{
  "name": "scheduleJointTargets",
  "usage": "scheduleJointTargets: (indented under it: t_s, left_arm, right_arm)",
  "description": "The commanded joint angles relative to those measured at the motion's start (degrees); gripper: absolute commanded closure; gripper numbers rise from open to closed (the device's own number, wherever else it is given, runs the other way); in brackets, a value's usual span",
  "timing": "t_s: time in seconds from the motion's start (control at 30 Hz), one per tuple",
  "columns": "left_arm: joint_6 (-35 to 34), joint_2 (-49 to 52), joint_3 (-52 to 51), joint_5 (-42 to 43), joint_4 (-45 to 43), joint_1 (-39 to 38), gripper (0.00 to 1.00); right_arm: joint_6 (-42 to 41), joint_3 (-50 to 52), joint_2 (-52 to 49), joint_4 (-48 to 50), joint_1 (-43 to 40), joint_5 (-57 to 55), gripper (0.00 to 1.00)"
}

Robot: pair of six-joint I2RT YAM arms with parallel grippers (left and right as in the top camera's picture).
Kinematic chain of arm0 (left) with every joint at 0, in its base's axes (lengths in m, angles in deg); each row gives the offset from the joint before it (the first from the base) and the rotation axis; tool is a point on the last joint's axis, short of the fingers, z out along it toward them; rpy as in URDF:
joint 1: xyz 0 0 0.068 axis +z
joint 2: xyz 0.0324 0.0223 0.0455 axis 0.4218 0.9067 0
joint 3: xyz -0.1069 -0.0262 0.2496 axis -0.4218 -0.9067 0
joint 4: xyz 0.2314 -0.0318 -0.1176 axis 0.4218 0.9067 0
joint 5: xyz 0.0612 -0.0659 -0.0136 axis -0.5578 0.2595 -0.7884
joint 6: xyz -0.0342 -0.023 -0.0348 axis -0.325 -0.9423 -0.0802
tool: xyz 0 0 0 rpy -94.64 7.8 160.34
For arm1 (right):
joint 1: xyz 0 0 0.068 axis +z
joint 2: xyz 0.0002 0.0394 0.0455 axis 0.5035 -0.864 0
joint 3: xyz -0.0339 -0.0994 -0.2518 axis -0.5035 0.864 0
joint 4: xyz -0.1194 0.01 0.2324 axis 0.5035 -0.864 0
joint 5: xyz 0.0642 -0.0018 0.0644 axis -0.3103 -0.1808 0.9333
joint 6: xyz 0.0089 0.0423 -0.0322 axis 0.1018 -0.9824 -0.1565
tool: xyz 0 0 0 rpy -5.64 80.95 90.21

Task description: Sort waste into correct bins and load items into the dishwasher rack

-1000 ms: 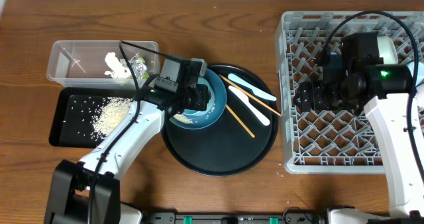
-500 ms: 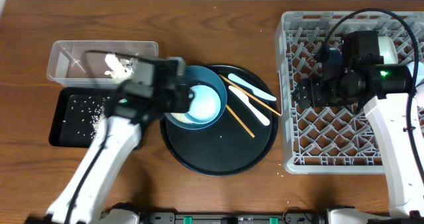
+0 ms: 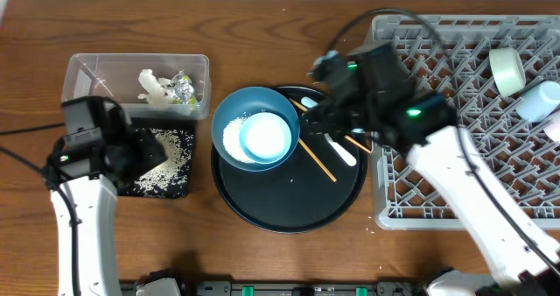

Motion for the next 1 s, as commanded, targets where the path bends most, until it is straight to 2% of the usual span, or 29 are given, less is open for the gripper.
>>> scheduleJointTargets:
  t_s: [0.0, 0.17, 0.33, 0.67, 0.8, 0.97]
  left_arm:
    - [0.3, 0.0, 0.2, -0.7, 0.9, 2.6, 0.42]
    - [0.3, 0.0, 0.2, -0.7, 1.0, 3.2, 0.41]
    - [0.3, 0.1, 0.1, -0.7, 1.0, 3.2, 0.41]
    - [0.3, 0.1, 0.1, -0.7, 1.0, 3.2, 0.4]
    - [0.3, 0.1, 0.1, -0.7, 1.0, 3.2, 0.4]
    - [0.3, 0.1, 0.1, -0.7, 1.0, 3.2, 0.4]
  right_arm:
    - [-1.0, -0.7, -5.4, 2.2, 3.3, -1.6, 0.14]
    - [-3.5, -0.7, -13.5, 8.8, 5.9, -3.2, 0.22]
    - [-5.9, -0.7, -19.4, 13.4, 6.0, -3.2, 0.23]
    - [-7.0, -0.7, -26.3, 15.3, 6.1, -4.2, 0.29]
    - [-7.0, -0.7, -27.3, 15.6, 6.0, -4.2, 0.41]
    - [-7.0, -0.7, -27.3, 16.1, 6.0, -4.2, 0.71]
